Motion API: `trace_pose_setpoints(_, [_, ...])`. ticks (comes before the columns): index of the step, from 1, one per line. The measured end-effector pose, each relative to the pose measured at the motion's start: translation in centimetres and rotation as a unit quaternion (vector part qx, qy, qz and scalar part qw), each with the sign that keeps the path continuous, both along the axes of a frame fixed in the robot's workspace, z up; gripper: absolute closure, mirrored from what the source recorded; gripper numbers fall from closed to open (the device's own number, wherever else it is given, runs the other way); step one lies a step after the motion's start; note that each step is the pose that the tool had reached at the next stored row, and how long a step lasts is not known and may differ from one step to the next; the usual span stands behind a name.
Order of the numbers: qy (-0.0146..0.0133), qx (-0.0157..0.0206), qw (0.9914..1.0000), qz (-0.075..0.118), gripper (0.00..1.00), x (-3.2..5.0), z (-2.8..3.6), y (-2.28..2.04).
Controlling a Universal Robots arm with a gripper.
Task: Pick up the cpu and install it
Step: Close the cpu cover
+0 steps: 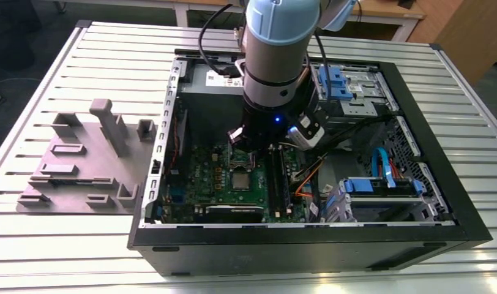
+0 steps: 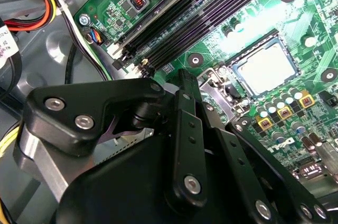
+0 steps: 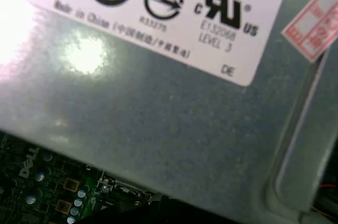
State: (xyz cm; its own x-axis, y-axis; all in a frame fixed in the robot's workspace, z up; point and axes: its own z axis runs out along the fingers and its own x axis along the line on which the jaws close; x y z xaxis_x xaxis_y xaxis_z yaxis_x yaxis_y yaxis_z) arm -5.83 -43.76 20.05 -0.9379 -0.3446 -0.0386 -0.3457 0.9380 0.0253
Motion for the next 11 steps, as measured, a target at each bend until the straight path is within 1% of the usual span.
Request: trace_pose_setpoints(11, [-0.0006, 0.0010, 1.00000, 0.000, 0.90, -0.22, -0.11, 0.00])
